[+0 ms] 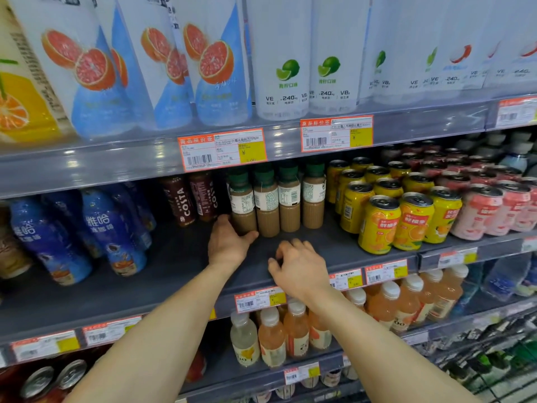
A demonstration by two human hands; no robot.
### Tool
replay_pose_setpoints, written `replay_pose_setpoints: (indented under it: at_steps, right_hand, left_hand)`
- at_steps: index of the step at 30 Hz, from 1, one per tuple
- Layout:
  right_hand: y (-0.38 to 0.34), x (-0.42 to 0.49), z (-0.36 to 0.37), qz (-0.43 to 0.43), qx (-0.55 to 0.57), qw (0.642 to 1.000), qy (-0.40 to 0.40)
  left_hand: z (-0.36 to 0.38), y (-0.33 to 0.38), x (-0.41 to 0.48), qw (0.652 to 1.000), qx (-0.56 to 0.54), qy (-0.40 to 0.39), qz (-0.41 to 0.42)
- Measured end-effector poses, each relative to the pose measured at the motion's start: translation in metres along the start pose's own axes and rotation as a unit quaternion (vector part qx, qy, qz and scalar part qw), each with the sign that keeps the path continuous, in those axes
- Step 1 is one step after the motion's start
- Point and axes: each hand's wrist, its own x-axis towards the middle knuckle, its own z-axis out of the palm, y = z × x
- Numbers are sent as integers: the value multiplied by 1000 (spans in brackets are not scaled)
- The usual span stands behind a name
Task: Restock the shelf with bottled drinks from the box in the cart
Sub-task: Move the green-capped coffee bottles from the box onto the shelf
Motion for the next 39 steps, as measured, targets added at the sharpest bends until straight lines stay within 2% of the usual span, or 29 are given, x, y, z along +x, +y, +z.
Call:
replay_pose_setpoints:
  at_steps: [2,7,10,16,19,28,35,39]
  right_hand:
    - [-1,0,-3,3,2,1000,-9]
    - [-4,-2,-12,2,-3,999,-37]
    - [-8,-8,-22,-19,-10,998,-50]
    - [-4,-74,-34,-83,-16,996,30]
    - [12,-117,-34,-70,-35,997,26]
    - [143,-256,-9,87,-39,984,-148]
    - [265,-347,30,206,-65,933,-287]
    - [320,-392,65,261,-26,893,-365]
  left_hand:
    - [-9,-1,-8,1000,-5,-13,10]
    - [-41,-5,-62,996,10,-4,92]
    - [-57,-10,-102,989,25,-24,141]
    - [-57,-38,-191,973,66,-70,209]
    - [-44,-56,-234,972,65,-117,195]
    - [33,-94,-348,949,105,-282,95]
    - [151,-85,-409,908,161,-385,44]
    - [219,-87,-448,885,179,-429,-12]
